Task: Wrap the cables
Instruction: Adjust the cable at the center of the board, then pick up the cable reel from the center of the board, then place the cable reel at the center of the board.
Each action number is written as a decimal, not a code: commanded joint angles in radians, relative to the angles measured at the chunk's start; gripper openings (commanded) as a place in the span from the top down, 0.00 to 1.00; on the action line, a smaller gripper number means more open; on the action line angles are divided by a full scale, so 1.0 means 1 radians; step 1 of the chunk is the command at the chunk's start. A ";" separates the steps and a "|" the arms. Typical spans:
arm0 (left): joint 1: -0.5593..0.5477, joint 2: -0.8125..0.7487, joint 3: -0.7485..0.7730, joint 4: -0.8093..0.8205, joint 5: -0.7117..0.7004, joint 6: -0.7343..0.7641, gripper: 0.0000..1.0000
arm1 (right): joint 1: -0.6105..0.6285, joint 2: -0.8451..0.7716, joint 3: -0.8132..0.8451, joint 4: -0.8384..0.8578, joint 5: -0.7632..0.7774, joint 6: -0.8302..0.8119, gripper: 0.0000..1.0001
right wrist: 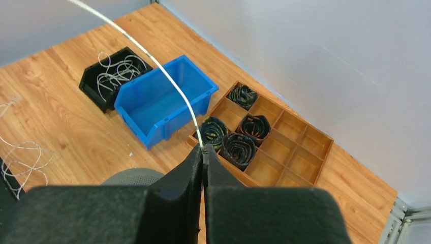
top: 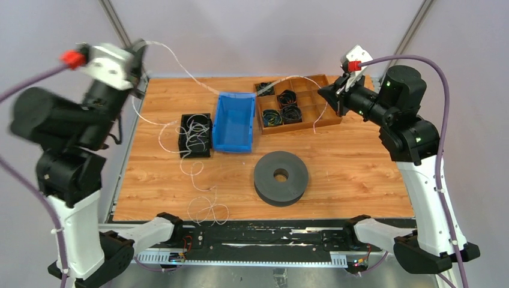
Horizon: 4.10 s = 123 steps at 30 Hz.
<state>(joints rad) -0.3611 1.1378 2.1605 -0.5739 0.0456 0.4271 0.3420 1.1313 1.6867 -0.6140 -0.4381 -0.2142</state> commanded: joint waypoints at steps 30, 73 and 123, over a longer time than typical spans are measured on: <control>0.002 -0.183 -1.168 -0.286 0.324 0.240 0.53 | -0.015 0.210 -0.333 0.009 0.087 0.103 0.99; -0.796 0.501 -1.037 0.132 0.119 0.406 0.02 | -0.133 0.297 -0.329 0.051 0.065 0.134 0.99; -0.473 0.435 -0.975 0.195 0.848 -0.311 0.44 | -0.151 0.343 -0.221 -0.002 0.033 0.118 0.99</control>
<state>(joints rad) -0.8841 1.6035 1.2285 -0.5446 0.7101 0.3134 0.2054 1.4551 1.4319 -0.5957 -0.3935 -0.0822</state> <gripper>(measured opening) 0.730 0.009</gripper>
